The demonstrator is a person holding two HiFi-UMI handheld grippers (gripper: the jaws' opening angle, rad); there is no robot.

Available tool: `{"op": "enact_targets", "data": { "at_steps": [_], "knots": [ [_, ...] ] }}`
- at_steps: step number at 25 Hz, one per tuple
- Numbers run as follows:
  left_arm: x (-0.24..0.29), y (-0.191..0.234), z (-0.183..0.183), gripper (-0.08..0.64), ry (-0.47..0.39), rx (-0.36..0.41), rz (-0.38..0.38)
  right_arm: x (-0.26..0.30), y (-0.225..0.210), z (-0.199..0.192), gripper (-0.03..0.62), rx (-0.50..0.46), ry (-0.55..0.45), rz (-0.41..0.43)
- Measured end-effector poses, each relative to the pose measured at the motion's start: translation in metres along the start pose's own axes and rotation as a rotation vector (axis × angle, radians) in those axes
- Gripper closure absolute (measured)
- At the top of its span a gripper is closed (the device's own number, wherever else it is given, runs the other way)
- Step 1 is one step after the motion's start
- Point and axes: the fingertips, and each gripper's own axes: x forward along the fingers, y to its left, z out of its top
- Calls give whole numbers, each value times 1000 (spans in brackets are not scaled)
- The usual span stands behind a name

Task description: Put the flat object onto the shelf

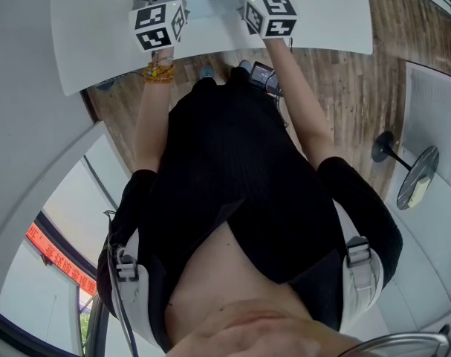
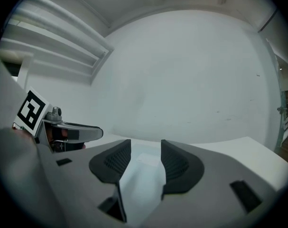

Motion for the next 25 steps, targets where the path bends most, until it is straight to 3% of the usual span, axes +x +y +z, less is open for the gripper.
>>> {"op": "enact_targets", "data": {
  "at_steps": [4, 10, 25],
  "knots": [
    [-5, -6, 15, 397, -49, 27, 19, -5, 1, 9, 404, -28, -28, -12],
    [-14, -15, 29, 514, -114, 81, 50, -6, 10, 10, 433, -44, -32, 16],
    [-39, -30, 30, 541, -193, 130, 64, -32, 31, 22, 532, -113, -147, -53]
  ]
}}
